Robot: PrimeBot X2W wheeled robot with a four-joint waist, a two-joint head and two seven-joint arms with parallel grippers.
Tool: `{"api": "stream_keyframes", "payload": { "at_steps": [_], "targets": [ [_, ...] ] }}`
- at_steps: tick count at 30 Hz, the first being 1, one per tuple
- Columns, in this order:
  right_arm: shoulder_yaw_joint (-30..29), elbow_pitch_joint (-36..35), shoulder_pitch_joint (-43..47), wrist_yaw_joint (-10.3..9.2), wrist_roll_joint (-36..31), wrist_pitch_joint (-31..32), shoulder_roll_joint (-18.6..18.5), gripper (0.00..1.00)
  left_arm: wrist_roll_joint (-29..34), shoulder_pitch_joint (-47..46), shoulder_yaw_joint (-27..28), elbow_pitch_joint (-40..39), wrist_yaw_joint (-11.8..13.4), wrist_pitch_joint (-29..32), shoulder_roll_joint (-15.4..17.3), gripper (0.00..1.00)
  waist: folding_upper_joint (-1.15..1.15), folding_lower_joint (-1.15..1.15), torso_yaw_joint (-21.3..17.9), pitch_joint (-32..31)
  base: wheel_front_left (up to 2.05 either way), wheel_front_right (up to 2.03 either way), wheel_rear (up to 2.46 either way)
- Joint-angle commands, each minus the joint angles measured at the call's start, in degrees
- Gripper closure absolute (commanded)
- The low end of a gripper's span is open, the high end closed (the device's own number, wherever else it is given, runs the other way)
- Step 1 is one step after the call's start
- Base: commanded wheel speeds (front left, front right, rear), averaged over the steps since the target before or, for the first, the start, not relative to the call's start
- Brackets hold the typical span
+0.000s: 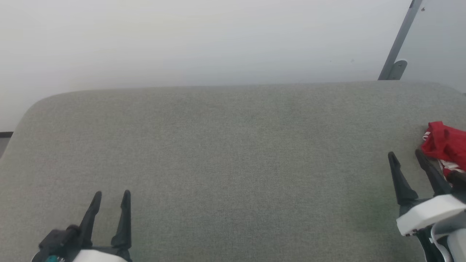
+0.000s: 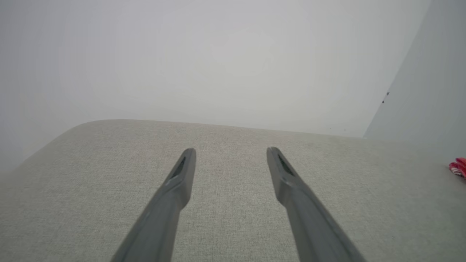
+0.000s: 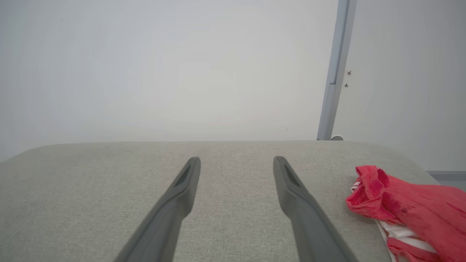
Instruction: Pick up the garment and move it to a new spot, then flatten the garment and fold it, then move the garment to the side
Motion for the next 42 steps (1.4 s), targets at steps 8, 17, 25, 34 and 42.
{"api": "stream_keyframes", "payload": {
  "at_steps": [8, 17, 25, 34, 42],
  "targets": [
    [-4.39, -5.23, 5.63, -0.08, -1.78, -0.37, 1.82, 0.00, -0.09, 4.46, 1.75, -3.47, -0.09, -0.23, -1.00, 0.00, 0.00, 0.00, -0.31, -0.84, 0.00, 0.00, 0.00],
    [-5.96, -8.38, 7.51, -0.08, -2.78, 1.11, 3.32, 0.00, 0.26, 5.90, 2.96, -4.71, -0.09, -0.23, -1.58, 0.00, 0.00, 0.00, -0.51, -0.89, 0.00, 0.00, 0.00],
    [-6.38, -9.79, 8.21, -0.08, -3.22, 1.97, 3.97, 0.00, 0.22, 5.97, 3.09, -5.06, -0.09, -0.23, -1.78, 0.00, 0.00, 0.00, -0.45, -1.03, 0.00, 0.00, 0.00],
    [-6.27, -10.41, 8.33, -0.08, -3.11, 2.17, 4.37, 0.00, 0.75, 6.26, 3.24, -5.16, -0.09, -0.23, -1.96, 0.00, 0.00, 0.00, -0.31, -0.77, 0.00, 0.00, 0.00],
    [-5.94, -10.40, 8.18, -0.01, -2.54, 2.88, 4.36, 1.00, 0.89, 5.84, 3.22, -5.17, 0.00, 0.05, -2.28, 1.00, 0.00, 0.00, -0.34, -0.37, 0.00, 0.00, 0.00]
  ]
}}
